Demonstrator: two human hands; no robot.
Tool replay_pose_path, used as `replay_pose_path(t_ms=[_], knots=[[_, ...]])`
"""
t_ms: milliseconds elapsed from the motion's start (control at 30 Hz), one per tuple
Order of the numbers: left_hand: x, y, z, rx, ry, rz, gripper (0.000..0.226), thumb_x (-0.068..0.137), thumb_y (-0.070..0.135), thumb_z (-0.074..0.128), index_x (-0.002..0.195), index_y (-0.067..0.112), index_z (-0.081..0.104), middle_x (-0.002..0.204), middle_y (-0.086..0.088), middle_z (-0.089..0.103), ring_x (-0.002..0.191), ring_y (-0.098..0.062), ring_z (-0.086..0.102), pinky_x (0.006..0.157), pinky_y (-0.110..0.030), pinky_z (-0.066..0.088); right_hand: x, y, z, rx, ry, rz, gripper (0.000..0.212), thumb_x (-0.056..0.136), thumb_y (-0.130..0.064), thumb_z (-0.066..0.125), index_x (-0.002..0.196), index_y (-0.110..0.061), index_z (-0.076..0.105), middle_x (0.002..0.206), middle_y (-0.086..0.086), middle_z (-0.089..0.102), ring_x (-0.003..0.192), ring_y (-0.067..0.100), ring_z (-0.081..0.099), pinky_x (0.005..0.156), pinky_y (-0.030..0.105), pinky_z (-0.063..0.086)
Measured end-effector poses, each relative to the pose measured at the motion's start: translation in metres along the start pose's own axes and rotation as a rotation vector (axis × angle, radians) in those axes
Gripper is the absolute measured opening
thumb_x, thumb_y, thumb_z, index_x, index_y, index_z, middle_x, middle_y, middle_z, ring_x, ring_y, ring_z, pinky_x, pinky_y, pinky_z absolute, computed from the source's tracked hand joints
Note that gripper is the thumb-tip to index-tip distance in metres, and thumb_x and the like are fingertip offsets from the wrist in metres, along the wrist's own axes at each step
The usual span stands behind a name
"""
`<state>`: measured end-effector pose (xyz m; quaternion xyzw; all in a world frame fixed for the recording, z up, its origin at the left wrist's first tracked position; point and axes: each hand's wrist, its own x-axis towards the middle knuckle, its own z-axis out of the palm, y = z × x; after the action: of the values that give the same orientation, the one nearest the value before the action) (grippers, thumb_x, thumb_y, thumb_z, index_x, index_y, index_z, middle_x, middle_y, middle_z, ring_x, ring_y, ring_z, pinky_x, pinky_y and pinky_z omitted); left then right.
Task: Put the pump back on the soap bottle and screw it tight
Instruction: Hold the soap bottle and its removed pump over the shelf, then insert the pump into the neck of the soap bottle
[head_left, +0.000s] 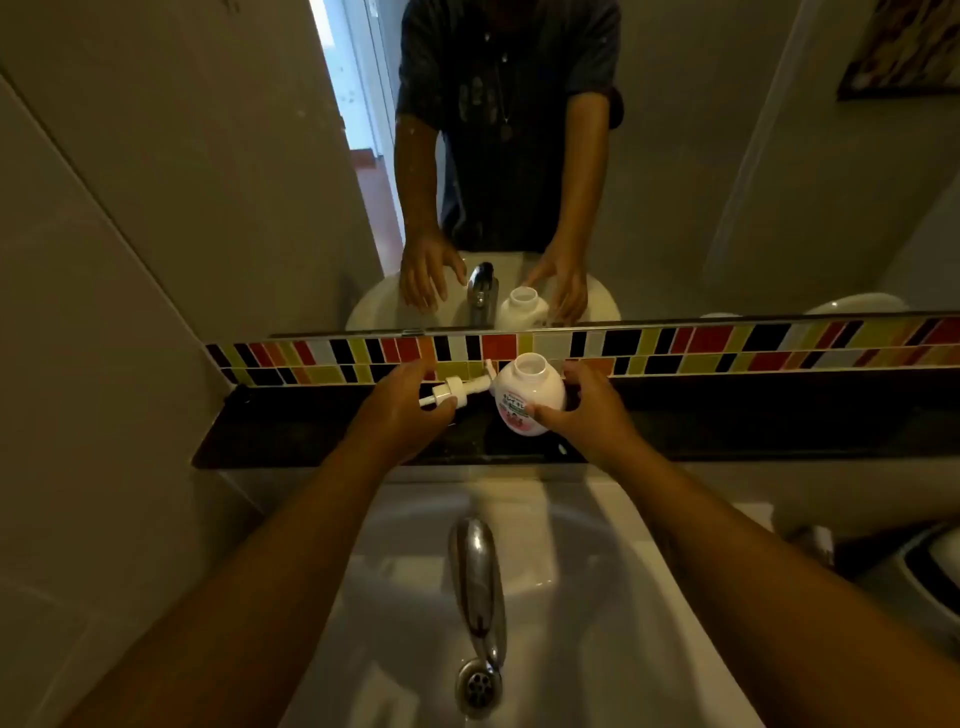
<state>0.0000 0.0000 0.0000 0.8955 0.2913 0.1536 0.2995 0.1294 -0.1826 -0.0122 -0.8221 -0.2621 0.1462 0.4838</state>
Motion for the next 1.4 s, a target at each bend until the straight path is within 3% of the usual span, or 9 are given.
replay_pose_path(t_ms=[233,367,633,800,967,1133,1300,1400], knots=[[0.027,-0.013,0.023,0.103,-0.08,0.037,0.052,0.079,0.027,0.075,0.126,0.021,0.052,0.124,-0.008,0.058,0.106,-0.025,0.059,0.086,-0.042,0.052,0.014,0.013,0.019,0.04,0.056,-0.01,0.064,0.067,-0.028,0.079,0.123,-0.023,0.048,0.127,0.005,0.054,0.115,0.024,0.052,0.092,0.047,0.049],[0.04,-0.02,0.03,0.204,-0.114,0.066,0.06,0.079,0.033,0.074,0.131,0.023,0.048,0.127,-0.006,0.056,0.109,-0.025,0.055,0.087,-0.041,0.05,0.017,0.021,0.025,0.013,0.082,0.0,0.066,0.067,-0.033,0.079,0.124,-0.025,0.045,0.128,0.003,0.055,0.115,0.022,0.052,0.092,0.044,0.049],[0.054,-0.022,0.035,0.324,-0.148,0.13,0.048,0.08,0.036,0.073,0.12,0.021,0.052,0.118,-0.009,0.06,0.1,-0.026,0.058,0.076,-0.035,0.046,0.013,0.03,0.026,0.013,0.088,0.014,0.07,0.069,-0.032,0.078,0.129,-0.026,0.043,0.132,0.001,0.052,0.117,0.02,0.051,0.093,0.044,0.048],[0.053,-0.023,0.033,0.309,-0.132,0.159,0.049,0.08,0.031,0.074,0.122,0.018,0.052,0.119,-0.011,0.06,0.103,-0.028,0.057,0.083,-0.039,0.048,0.011,0.027,0.025,0.02,0.07,0.011,0.069,0.069,-0.03,0.078,0.129,-0.025,0.043,0.131,0.002,0.053,0.117,0.022,0.051,0.094,0.046,0.048],[0.051,-0.027,0.01,0.141,-0.165,0.095,0.05,0.079,0.032,0.075,0.121,0.023,0.05,0.118,-0.007,0.059,0.106,-0.028,0.055,0.091,-0.048,0.047,0.01,0.022,0.022,0.023,0.053,0.033,0.081,0.068,-0.027,0.079,0.136,-0.025,0.035,0.139,0.004,0.046,0.125,0.026,0.046,0.097,0.052,0.045],[0.05,-0.014,-0.022,-0.151,-0.152,0.097,0.046,0.076,0.027,0.079,0.113,0.026,0.052,0.104,0.007,0.058,0.092,-0.011,0.058,0.069,-0.023,0.046,0.007,0.013,0.015,0.037,0.065,0.063,0.099,0.064,-0.031,0.081,0.143,-0.027,0.022,0.147,0.005,0.035,0.132,0.029,0.037,0.1,0.056,0.041],[0.051,0.016,-0.034,-0.413,-0.239,-0.004,0.045,0.076,0.026,0.079,0.113,0.029,0.053,0.106,0.009,0.06,0.094,-0.011,0.061,0.07,-0.023,0.05,0.006,-0.015,-0.005,0.03,0.123,-0.007,0.079,0.068,-0.041,0.076,0.136,-0.028,0.038,0.143,0.002,0.039,0.127,0.023,0.04,0.097,0.045,0.044],[0.05,0.031,-0.033,-0.467,-0.293,0.033,0.046,0.077,0.029,0.078,0.115,0.031,0.054,0.109,0.009,0.062,0.095,-0.01,0.062,0.069,-0.022,0.051,0.011,-0.048,-0.024,0.1,0.102,-0.081,0.052,0.072,-0.05,0.067,0.118,-0.029,0.055,0.118,-0.011,0.054,0.113,0.018,0.052,0.084,0.034,0.05]])
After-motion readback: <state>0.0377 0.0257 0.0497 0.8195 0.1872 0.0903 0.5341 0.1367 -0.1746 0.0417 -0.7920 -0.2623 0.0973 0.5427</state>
